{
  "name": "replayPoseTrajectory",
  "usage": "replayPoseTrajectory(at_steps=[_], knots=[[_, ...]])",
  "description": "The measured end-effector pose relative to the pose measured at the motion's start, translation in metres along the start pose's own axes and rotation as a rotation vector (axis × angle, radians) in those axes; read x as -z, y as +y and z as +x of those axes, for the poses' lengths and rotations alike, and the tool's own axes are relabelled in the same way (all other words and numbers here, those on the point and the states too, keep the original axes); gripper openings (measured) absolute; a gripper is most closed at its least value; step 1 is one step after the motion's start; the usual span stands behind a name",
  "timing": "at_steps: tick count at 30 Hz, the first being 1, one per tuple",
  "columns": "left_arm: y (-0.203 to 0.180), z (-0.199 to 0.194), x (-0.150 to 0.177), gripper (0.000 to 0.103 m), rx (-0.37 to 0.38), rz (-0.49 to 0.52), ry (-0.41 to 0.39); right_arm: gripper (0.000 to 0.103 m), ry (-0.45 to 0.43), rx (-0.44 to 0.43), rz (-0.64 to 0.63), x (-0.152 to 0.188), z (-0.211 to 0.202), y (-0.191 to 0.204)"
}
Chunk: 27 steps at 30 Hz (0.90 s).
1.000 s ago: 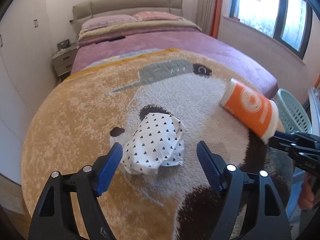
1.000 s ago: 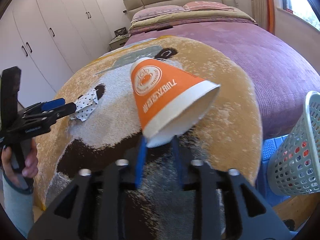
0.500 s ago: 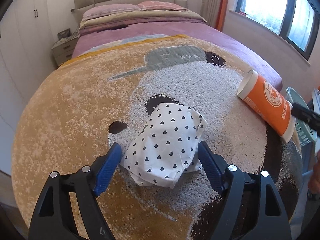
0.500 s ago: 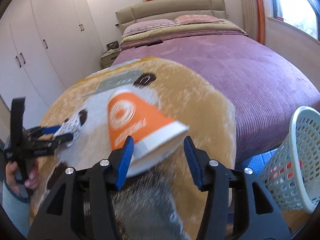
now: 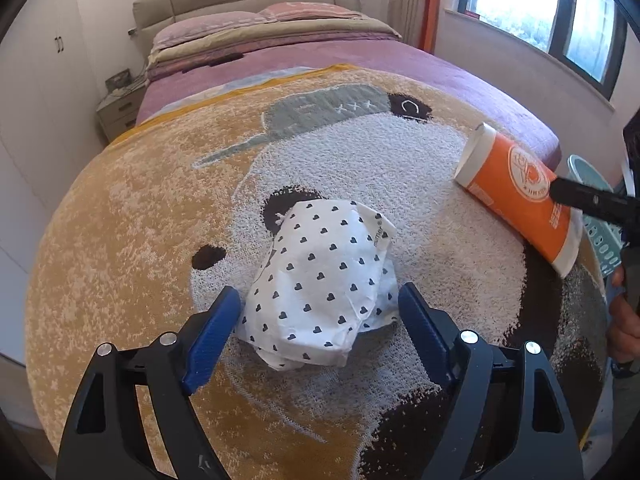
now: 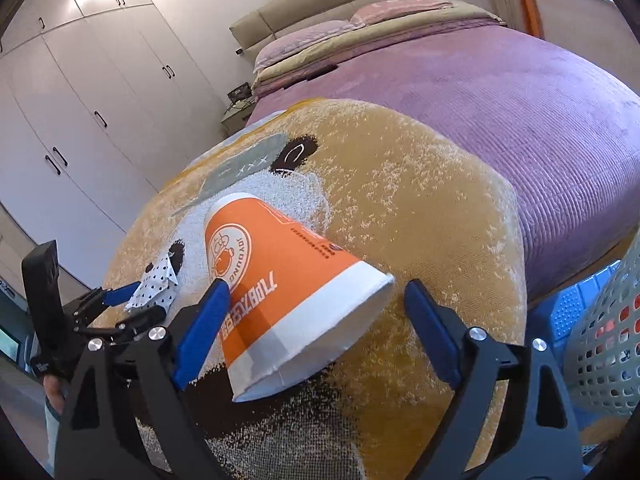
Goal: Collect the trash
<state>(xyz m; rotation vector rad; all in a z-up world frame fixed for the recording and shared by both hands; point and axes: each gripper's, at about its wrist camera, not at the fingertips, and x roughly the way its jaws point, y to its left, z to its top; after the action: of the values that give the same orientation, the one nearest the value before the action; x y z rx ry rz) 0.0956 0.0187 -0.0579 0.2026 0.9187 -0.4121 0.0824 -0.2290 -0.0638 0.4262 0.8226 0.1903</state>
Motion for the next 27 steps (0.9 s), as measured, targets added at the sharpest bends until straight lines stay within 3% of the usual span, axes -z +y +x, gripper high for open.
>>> replayPoseTrajectory(at_steps=[2, 3, 6, 8, 10, 13, 16, 24, 27], knots=[[-0.003, 0.001, 0.001, 0.077, -0.019, 0.009, -0.002, 0.084, 0.013, -0.003, -0.005, -0.002, 0.002, 0.004], [-0.003, 0.001, 0.001, 0.071, -0.024, 0.009, -0.008, 0.084, 0.022, 0.0, -0.013, -0.003, 0.004, 0.008], [-0.003, -0.004, 0.002, 0.044, -0.031, 0.003, -0.024, 0.075, 0.021, 0.02, -0.06, -0.002, 0.005, 0.023], [0.0, -0.005, 0.002, 0.03, -0.037, -0.012, -0.03, 0.059, -0.005, 0.027, -0.094, 0.0, -0.004, 0.033], [0.006, -0.008, 0.002, 0.013, -0.015, -0.035, -0.039, 0.05, -0.033, 0.035, -0.124, 0.001, -0.013, 0.044], [0.014, -0.011, 0.003, 0.009, 0.025, -0.077, -0.053, 0.039, -0.061, 0.044, -0.157, 0.001, -0.023, 0.056], [0.016, -0.016, 0.005, 0.008, 0.03, -0.089, -0.074, 0.035, -0.084, 0.058, -0.208, 0.004, -0.032, 0.074], [0.019, -0.025, 0.01, 0.008, 0.051, -0.114, -0.092, 0.037, -0.053, 0.059, -0.366, 0.024, -0.02, 0.123], [0.018, -0.027, 0.013, 0.008, 0.056, -0.119, -0.078, 0.038, -0.064, 0.099, -0.393, 0.029, -0.014, 0.13]])
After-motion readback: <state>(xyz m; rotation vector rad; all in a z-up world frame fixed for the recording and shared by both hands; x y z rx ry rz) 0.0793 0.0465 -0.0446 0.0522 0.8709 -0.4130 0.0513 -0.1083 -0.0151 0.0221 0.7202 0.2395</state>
